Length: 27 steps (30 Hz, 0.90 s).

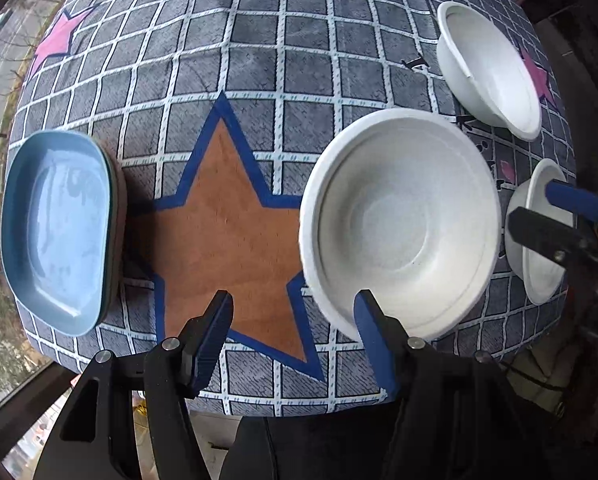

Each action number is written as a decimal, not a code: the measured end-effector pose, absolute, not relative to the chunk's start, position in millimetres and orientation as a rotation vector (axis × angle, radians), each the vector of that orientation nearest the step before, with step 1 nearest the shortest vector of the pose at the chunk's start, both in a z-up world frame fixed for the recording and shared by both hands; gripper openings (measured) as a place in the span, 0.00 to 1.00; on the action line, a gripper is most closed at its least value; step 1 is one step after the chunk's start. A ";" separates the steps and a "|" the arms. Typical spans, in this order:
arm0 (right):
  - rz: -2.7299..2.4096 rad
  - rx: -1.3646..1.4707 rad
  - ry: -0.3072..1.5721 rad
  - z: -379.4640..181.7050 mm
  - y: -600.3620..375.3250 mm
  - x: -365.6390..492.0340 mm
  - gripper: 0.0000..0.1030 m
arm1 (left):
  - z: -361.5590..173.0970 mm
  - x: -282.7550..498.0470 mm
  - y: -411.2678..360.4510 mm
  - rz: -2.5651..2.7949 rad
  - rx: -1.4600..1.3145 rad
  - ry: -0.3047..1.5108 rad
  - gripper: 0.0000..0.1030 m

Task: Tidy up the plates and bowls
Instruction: 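Close the right gripper on the rim of the large white bowl, then lift the white bowl with the right gripper over another white bowl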

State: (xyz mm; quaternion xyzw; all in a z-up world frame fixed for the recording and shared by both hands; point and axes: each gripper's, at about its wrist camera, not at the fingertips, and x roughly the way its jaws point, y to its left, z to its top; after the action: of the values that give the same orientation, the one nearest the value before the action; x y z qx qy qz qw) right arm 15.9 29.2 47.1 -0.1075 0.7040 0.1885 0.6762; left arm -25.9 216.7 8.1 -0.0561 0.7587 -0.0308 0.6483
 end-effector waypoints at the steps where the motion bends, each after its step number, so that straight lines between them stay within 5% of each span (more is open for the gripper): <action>1: 0.430 -0.258 1.582 46.2 31.7 16.2 0.63 | 9.3 -23.9 216.2 -0.078 -0.131 1.718 0.65; 11: 0.453 -0.332 1.630 22.6 47.5 25.2 0.61 | -4.2 -9.0 218.7 -0.154 -0.164 1.760 0.61; 13: 0.460 -0.338 1.658 13.2 53.4 26.5 0.52 | -12.5 -16.1 214.7 -0.170 -0.154 1.782 0.56; 16: 0.474 -0.378 1.670 6.2 60.7 24.0 0.51 | -22.0 -20.9 213.7 -0.201 -0.164 1.807 0.34; 18: 0.487 -0.392 1.682 2.5 65.5 21.3 0.36 | -24.3 -23.4 211.4 -0.238 -0.144 1.786 0.23; 21: 0.496 -0.405 1.681 1.6 69.9 17.7 0.23 | -18.1 -22.7 201.9 -0.275 -0.115 1.757 0.22; 27: 0.467 -0.351 1.673 7.2 69.1 16.5 0.17 | -5.1 -19.7 192.7 -0.209 -0.113 1.640 0.22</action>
State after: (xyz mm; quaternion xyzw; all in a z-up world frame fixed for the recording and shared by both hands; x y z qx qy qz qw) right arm 16.5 69.1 7.2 -0.1535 0.7314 0.2042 0.6323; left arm -19.7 192.7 -5.1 -0.0501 0.7292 -0.0931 0.6761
